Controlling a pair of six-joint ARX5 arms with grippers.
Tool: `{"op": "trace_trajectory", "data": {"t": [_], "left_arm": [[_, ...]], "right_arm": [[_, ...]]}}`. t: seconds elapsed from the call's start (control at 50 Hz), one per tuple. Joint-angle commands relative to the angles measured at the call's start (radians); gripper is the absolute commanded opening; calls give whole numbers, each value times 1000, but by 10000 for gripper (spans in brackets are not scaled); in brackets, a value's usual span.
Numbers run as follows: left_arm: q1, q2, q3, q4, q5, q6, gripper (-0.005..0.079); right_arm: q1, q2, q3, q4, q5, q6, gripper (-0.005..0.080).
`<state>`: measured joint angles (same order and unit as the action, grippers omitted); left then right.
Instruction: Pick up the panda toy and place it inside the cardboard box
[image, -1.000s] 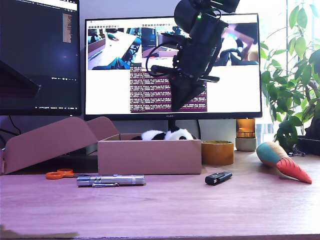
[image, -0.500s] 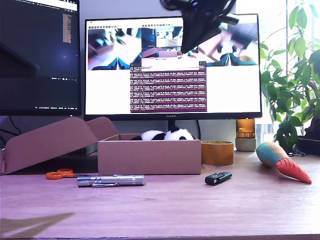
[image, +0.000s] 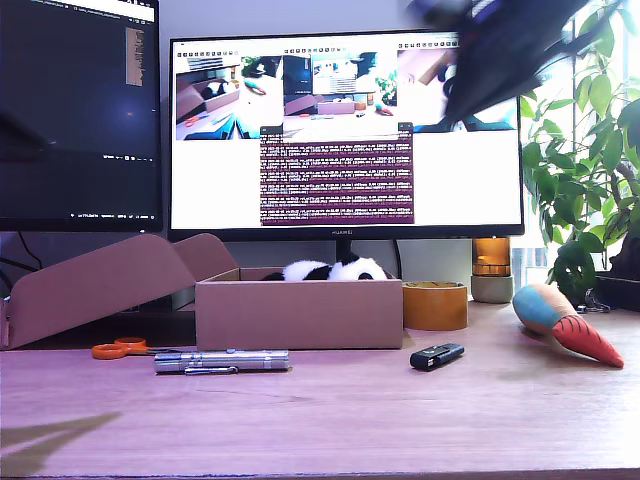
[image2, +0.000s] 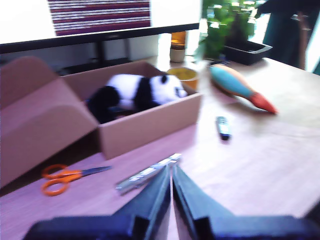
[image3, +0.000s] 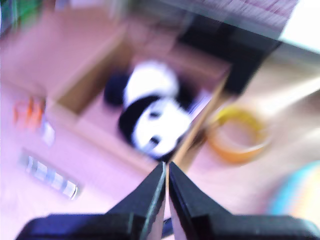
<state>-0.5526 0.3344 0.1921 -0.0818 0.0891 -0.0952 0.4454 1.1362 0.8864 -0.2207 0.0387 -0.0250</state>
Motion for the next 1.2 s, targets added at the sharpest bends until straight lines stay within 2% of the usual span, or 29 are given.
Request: {"op": "trace_trajectory", "data": {"t": [0.0, 0.26, 0.36, 0.46, 0.62, 0.82, 0.98, 1.18], "left_arm": [[23, -3, -8, 10, 12, -3, -19], [88, -3, -8, 10, 26, -2, -19], [102, -3, -9, 6, 24, -1, -19], [123, -3, -9, 5, -12, -1, -19], [179, -3, -11, 21, -54, 12, -19], [274, -3, -48, 69, -47, 70, -19], [330, -6, -56, 67, -12, 70, -19], [367, -90, -58, 13, -16, 71, -19]], "right_arm": [[-47, -23, -97, 23, 11, 12, -13], [-229, -228, -315, 89, 7, 24, -13], [-294, -294, -378, 111, -48, 19, -13], [-336, -367, -453, 190, -85, 26, -13], [-343, -443, -565, 334, -82, 7, -13], [-368, -470, -665, 427, -114, -6, -13], [-369, -490, -749, 511, -139, -9, -13], [-369, -570, -830, 509, -145, -1, -13]]}}
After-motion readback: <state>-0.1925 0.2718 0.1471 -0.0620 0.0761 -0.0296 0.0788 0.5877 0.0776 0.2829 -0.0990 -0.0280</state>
